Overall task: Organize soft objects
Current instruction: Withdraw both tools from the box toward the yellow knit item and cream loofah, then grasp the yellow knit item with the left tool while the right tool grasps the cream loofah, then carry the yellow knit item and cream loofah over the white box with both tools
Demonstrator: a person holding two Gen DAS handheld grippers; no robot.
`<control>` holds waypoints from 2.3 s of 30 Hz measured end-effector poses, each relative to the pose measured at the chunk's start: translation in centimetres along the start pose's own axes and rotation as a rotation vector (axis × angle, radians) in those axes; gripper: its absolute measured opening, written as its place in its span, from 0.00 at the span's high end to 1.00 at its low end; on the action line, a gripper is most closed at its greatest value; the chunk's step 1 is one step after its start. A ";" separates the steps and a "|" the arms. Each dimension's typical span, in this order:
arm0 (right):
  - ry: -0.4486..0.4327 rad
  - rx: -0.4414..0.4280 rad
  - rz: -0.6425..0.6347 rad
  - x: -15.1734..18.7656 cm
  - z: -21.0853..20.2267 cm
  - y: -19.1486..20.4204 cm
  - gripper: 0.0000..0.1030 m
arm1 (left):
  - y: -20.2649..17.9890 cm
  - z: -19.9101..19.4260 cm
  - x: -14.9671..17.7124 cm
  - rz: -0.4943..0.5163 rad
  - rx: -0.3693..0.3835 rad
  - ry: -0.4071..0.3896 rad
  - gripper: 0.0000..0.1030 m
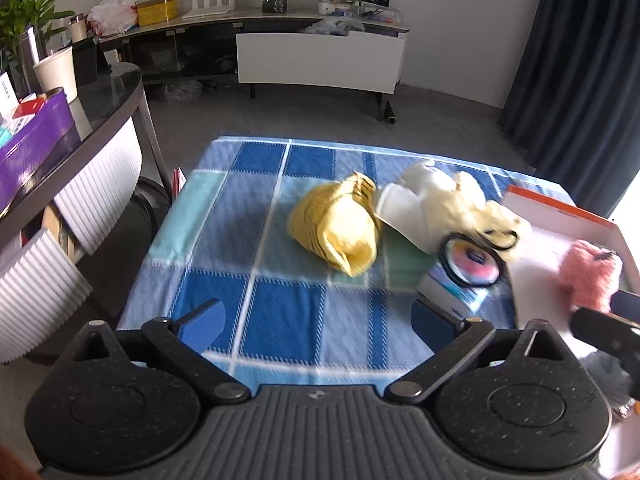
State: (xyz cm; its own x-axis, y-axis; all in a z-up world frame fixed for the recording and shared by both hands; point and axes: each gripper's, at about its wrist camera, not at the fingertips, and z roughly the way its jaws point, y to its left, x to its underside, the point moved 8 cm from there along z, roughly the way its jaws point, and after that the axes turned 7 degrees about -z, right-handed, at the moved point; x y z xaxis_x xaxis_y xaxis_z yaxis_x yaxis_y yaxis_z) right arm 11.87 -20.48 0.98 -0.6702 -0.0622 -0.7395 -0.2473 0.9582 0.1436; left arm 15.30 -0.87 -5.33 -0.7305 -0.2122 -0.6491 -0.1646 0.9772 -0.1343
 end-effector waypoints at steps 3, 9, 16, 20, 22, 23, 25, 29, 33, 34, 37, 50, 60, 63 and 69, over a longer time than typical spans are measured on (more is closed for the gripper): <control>0.009 -0.010 0.006 -0.3 0.7 -0.4 0.20 | 0.3 1.4 -1.0 0.018 -0.011 -0.004 0.00; 0.027 -0.035 0.003 -1.3 2.5 -0.9 0.16 | 0.2 4.6 -3.0 0.057 -0.022 0.002 0.00; 0.052 -0.080 -0.021 -2.9 5.6 -0.9 0.10 | -0.6 8.2 -4.1 0.124 -0.037 0.014 0.00; 0.066 -0.086 0.011 -3.6 7.9 -1.6 0.10 | -0.8 9.3 -4.6 0.119 -0.025 0.004 0.04; 0.060 -0.087 0.032 -4.1 8.8 -2.0 0.10 | -0.9 9.4 -4.6 0.115 -0.014 -0.003 0.19; 0.060 -0.091 0.041 -4.3 9.2 -2.1 0.10 | -0.9 9.5 -4.6 0.113 0.001 -0.012 0.34; 0.070 -0.129 0.074 -4.7 10.1 -2.2 0.10 | -1.1 9.6 -4.6 0.105 0.028 -0.009 0.47; 0.087 -0.145 0.059 -5.2 11.7 -1.6 0.09 | -1.3 9.5 -3.9 0.090 0.079 0.009 0.62; 0.133 -0.145 0.042 -5.1 13.7 -1.1 0.09 | -1.5 8.6 -3.4 0.103 0.096 0.002 0.66; 0.135 -0.152 0.036 -5.0 14.0 -0.9 0.13 | -1.4 8.3 -3.3 0.100 0.101 0.004 0.67; 0.124 -0.116 -0.015 -4.8 13.8 -0.4 0.69 | -1.1 7.5 -2.9 0.092 0.101 0.005 0.68; -0.066 -0.122 -0.015 -5.5 4.6 0.2 0.82 | 0.0 1.3 -2.6 0.039 0.109 -0.043 0.69; -0.124 -0.083 -0.028 -4.1 -1.9 0.9 0.82 | -2.1 -3.2 -1.4 0.057 0.122 -0.075 0.69; -0.128 -0.077 -0.019 -3.6 -3.1 0.7 0.82 | -2.4 -4.1 -0.9 0.060 0.120 -0.081 0.69; -0.141 -0.057 -0.025 -2.6 -5.6 0.7 0.82 | -3.0 -6.0 -0.1 0.063 0.122 -0.096 0.69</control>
State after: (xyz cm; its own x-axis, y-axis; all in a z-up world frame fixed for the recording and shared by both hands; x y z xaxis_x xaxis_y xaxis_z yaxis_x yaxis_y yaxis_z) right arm 9.52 -21.16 6.68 -0.5598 -0.0419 -0.8275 -0.3042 0.9394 0.1583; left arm 11.88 -3.84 -0.38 -0.6689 -0.1546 -0.7271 -0.0347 0.9836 -0.1772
